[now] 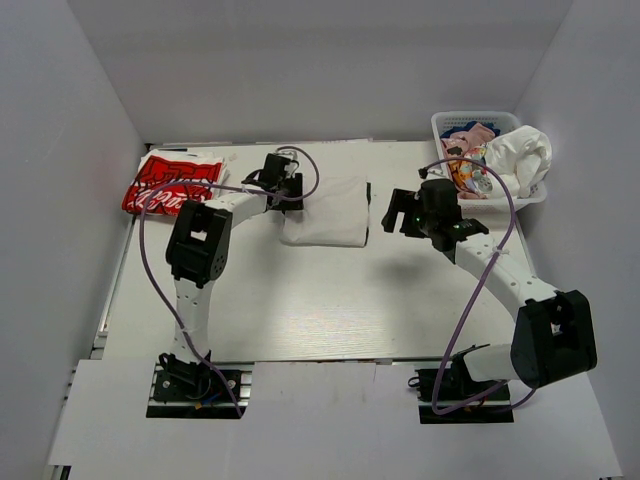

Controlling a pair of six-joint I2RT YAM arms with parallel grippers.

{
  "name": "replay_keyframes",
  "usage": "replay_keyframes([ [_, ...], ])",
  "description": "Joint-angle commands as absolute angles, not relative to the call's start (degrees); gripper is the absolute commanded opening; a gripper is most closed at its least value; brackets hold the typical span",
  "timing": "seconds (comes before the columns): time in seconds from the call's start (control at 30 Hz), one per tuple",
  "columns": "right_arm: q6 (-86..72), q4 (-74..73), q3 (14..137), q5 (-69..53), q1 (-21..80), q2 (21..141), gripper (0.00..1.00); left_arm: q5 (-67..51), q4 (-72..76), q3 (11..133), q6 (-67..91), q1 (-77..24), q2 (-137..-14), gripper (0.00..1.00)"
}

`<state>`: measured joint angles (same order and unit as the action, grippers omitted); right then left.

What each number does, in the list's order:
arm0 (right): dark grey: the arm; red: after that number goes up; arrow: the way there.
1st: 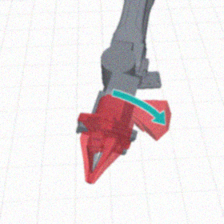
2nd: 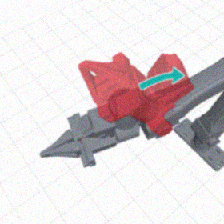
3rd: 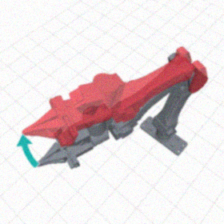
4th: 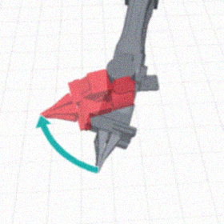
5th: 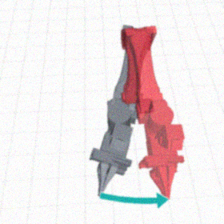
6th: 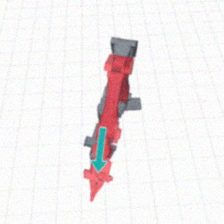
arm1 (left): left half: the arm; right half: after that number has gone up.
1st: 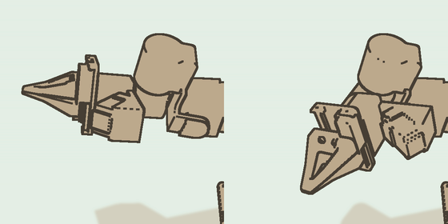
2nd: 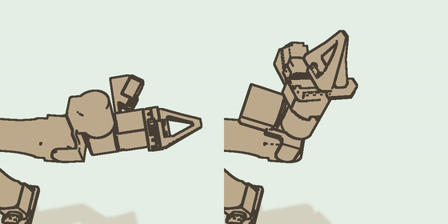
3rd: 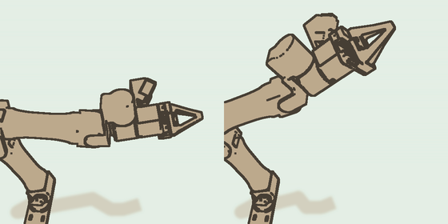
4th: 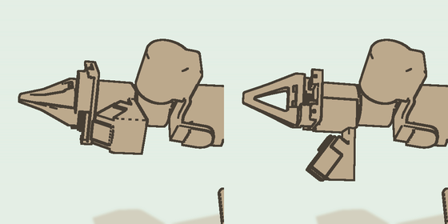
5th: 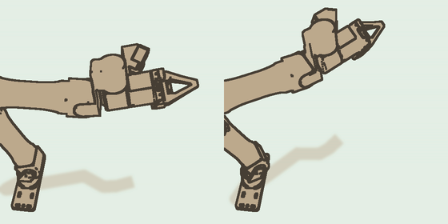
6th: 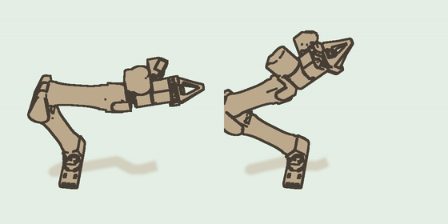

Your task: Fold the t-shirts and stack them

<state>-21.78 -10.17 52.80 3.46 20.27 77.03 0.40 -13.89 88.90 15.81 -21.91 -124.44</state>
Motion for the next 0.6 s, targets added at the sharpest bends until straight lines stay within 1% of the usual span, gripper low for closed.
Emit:
replay_keyframes([
  [0.0,-20.83,-8.44,54.76,3.95,20.13,76.64,0.90,-3.51,-17.83,90.17,15.12,-21.72,-128.75,0.55],
  [0.03,-20.66,-8.70,54.84,4.39,20.21,76.38,0.90,-4.47,-20.10,92.61,15.64,-21.71,-130.76,0.44],
  [0.07,-20.83,-8.96,54.84,4.57,20.04,76.12,0.90,-5.27,-21.34,93.68,16.17,-21.01,-131.39,0.23],
  [0.1,-20.83,-9.05,54.67,5.01,20.13,75.85,0.90,-5.27,-21.97,93.69,16.17,-21.01,-131.40,0.13],
  [0.17,-20.74,-8.53,54.23,5.62,20.21,74.80,0.90,-1.86,-21.45,92.56,16.17,-21.01,-129.48,0.00],
  [0.27,-20.65,-7.56,53.09,5.80,20.13,73.74,0.90,1.84,-21.45,90.97,13.81,-21.53,-126.13,0.00],
  [0.37,-20.57,-7.12,51.86,5.89,20.13,72.69,0.90,5.26,-22.58,91.84,9.68,-21.53,-121.48,0.00],
  [0.47,-20.39,-6.59,50.89,6.59,20.13,71.90,0.90,10.70,-23.73,93.69,4.23,-21.53,-116.56,0.00],
  [0.5,-20.13,-6.59,50.71,6.94,20.04,71.63,0.90,13.94,-23.73,93.69,3.26,-21.53,-115.15,0.00],
  [0.57,-19.87,-6.77,50.45,7.20,20.13,71.11,0.90,16.42,-22.69,92.47,-0.41,-21.01,-111.03,0.00],
])
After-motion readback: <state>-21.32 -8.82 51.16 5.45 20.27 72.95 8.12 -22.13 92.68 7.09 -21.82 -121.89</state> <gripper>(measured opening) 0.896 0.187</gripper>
